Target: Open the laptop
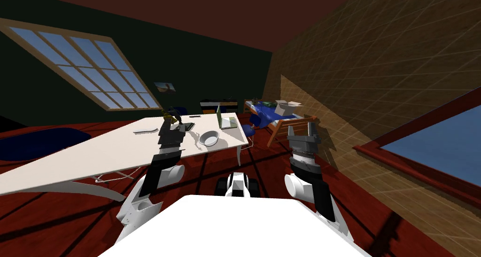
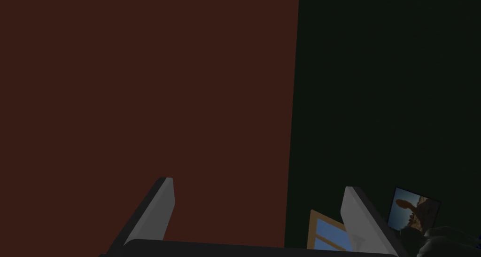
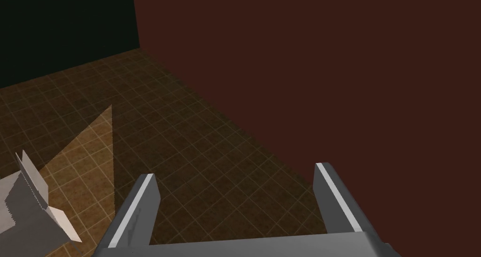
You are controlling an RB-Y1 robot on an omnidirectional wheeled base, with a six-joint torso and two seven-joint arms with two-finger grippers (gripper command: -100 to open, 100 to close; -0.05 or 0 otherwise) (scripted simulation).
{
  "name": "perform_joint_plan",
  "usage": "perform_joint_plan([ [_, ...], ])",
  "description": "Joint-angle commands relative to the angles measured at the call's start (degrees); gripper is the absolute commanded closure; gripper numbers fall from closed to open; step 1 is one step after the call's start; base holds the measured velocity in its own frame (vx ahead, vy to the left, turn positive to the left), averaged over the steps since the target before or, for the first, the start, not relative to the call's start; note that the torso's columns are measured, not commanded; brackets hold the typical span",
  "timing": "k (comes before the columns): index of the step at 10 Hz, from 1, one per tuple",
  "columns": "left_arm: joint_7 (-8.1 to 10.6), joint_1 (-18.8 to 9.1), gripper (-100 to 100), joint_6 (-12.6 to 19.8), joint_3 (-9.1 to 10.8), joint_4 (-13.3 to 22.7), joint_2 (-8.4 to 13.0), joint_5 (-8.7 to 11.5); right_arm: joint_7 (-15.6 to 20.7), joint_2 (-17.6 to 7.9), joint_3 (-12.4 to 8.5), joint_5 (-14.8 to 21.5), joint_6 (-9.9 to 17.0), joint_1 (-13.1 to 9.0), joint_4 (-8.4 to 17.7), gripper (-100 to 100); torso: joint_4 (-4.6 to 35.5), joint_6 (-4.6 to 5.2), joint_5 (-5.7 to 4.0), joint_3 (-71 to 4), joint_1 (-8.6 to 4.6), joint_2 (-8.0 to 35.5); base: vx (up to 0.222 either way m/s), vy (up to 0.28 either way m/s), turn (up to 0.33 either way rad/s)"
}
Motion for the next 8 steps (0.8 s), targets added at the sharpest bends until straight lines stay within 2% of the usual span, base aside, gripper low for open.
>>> perform_joint_plan([
  [1, 1.32, -2.2, -100, 2.7, 3.69, 1.6, 0.2, 0.7, 0.0, 0.0, 0.0, 0.0, 0.0, 0.0, 0.0, 0, 0.0, 0.02, -0.01, 0.0, -0.04, 0.0, -0.010, -0.020, -0.090],
  [2, 2.33, -3.2, -100, 4.3, 5.83, 2.3, 0.4, 1.2, 0.0, 0.0, 0.0, 0.0, 0.0, 0.0, 0.0, 0, 0.0, -0.03, 0.00, 0.0, 0.00, 0.0, -0.003, -0.021, -0.139],
  [3, 2.33, -3.2, -100, 4.3, 6.19, 2.3, 0.4, 1.2, 0.0, 0.0, 0.0, 0.0, 0.0, 0.0, 0.0, 0, 0.0, 0.01, 0.00, 0.0, -0.01, 0.0, -0.002, -0.015, -0.060],
  [4, 3.34, -4.3, -100, 6.0, 8.26, 3.0, 0.4, 1.8, 0.0, 0.0, 0.0, 0.0, 0.0, 0.0, 0.0, 0, 0.0, -0.03, 0.00, 0.0, 0.02, 0.0, -0.004, -0.019, -0.152],
  [5, 3.34, -4.3, -100, 6.0, 8.70, 3.0, 0.4, 1.8, 0.0, 0.0, 0.0, 0.0, 0.0, 0.0, 0.0, 0, 0.0, 0.01, 0.00, 0.0, 0.00, 0.0, -0.004, -0.012, -0.063],
  [6, 4.35, -5.3, -100, 7.8, 10.86, 3.7, 0.5, 2.3, 0.0, 0.0, 0.0, 0.0, 0.0, 0.0, 0.0, 0, 0.0, -0.03, 0.00, 0.0, 0.02, 0.0, -0.005, -0.018, -0.140],
  [7, 4.35, -5.3, -100, 7.8, 11.17, 3.7, 0.5, 2.3, 0.0, 0.0, 0.0, 0.0, 0.0, 0.0, 0.0, 0, 0.0, 0.02, 0.00, 0.0, -0.01, 0.0, -0.003, -0.017, -0.085],
  [8, 5.33, -6.4, -100, 9.5, 13.27, 4.4, 0.5, 2.9, 0.0, 0.0, 0.0, 0.0, 0.0, 0.0, 0.0, 0, 0.0, -0.02, -0.01, 0.0, -0.01, 0.0, -0.002, -0.025, -0.131],
])
